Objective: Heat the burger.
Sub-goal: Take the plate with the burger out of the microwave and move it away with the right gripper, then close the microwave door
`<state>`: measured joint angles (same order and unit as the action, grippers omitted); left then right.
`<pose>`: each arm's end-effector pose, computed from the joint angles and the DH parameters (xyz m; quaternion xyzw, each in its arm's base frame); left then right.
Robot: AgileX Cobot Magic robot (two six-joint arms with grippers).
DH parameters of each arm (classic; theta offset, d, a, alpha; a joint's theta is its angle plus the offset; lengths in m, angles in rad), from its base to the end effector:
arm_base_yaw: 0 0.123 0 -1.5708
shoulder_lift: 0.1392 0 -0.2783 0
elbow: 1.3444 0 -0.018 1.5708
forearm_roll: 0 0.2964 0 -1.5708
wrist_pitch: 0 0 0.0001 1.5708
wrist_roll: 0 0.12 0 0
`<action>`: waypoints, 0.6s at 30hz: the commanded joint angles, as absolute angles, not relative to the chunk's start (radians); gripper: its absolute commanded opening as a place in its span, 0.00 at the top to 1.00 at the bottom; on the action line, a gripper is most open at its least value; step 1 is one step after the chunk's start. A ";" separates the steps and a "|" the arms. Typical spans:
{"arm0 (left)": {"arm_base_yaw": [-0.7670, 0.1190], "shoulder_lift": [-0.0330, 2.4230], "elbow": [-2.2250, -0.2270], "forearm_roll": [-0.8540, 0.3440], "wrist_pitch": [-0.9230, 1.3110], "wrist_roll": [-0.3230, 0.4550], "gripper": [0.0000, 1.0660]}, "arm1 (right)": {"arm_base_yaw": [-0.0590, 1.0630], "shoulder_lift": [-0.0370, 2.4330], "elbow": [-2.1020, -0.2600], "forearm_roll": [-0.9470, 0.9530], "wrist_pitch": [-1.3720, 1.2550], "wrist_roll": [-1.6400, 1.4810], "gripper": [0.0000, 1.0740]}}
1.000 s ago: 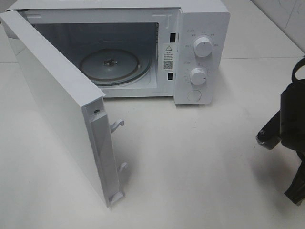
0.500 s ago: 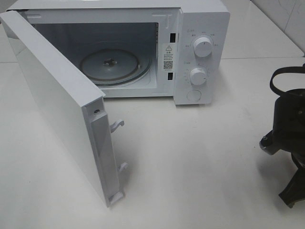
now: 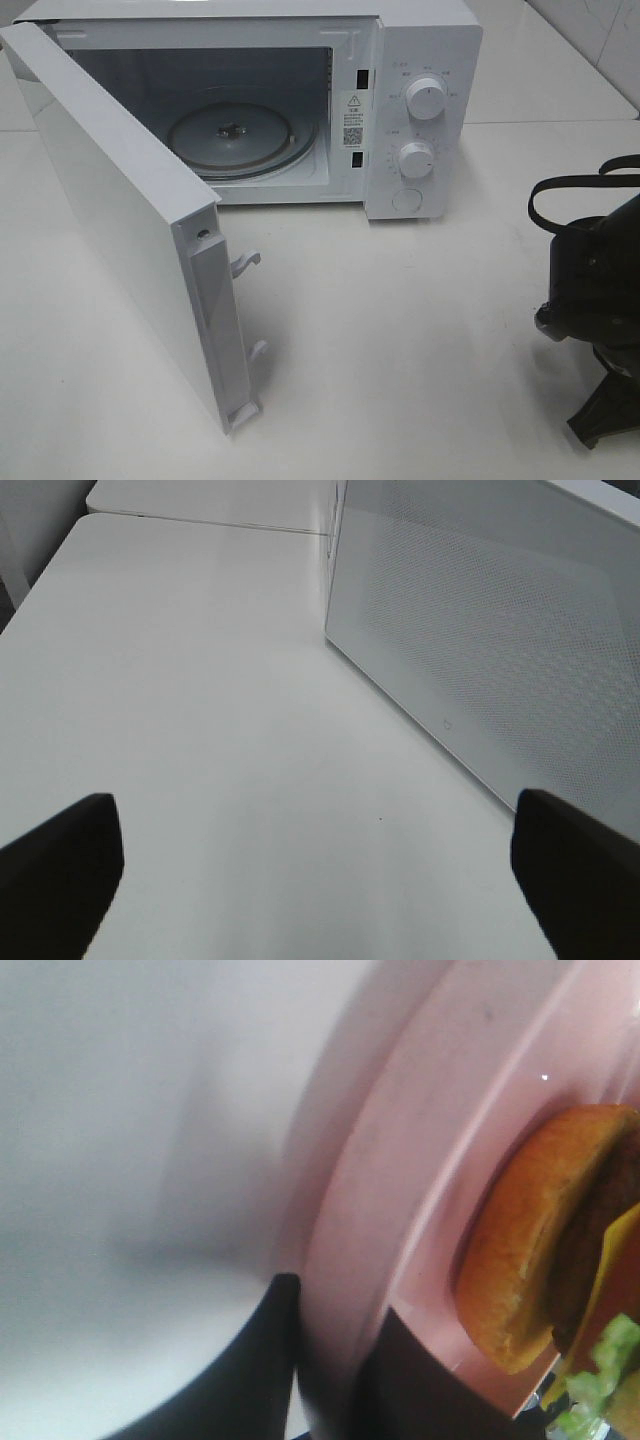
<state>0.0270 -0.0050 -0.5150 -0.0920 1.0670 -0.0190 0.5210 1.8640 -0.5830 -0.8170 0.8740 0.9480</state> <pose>0.0648 -0.0079 0.2912 -0.0171 0.8486 -0.0438 0.5270 0.2175 0.0474 0.0120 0.1262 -0.9376 0.3239 0.0116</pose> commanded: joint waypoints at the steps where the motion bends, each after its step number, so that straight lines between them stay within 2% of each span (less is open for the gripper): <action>1: 0.029 -0.016 -0.515 -0.097 1.066 -0.016 0.08 | 0.522 1.862 -0.582 -0.854 0.943 0.983 0.84; 2: 0.029 -0.016 -0.515 -0.097 1.066 -0.016 0.08 | 0.522 1.862 -0.582 -0.854 0.943 0.983 0.84; 3: 0.029 -0.016 -0.515 -0.097 1.066 -0.016 0.08 | 0.522 1.862 -0.582 -0.853 0.944 0.983 0.81; 4: 0.029 -0.016 -0.515 -0.097 1.066 -0.016 0.08 | 0.522 1.862 -0.583 -0.852 0.944 0.983 0.74; 5: 0.029 -0.016 -0.515 -0.097 1.066 -0.016 0.08 | 0.522 1.862 -0.583 -0.852 0.944 0.983 0.74; 7: 0.029 -0.016 -0.515 -0.097 1.066 -0.016 0.08 | 0.522 1.862 -0.600 -0.829 0.952 0.951 0.60; 12: 0.029 -0.016 -0.515 -0.097 1.066 -0.016 0.08 | 0.522 1.862 -0.625 -0.802 0.972 0.897 0.53; 16: 0.029 -0.016 -0.515 -0.097 1.066 -0.016 0.08 | 0.532 1.855 -0.641 -0.782 0.991 0.873 0.51; 18: 0.029 -0.016 -0.515 -0.097 1.066 -0.016 0.08 | 0.566 1.773 -0.641 -0.775 0.987 0.839 0.50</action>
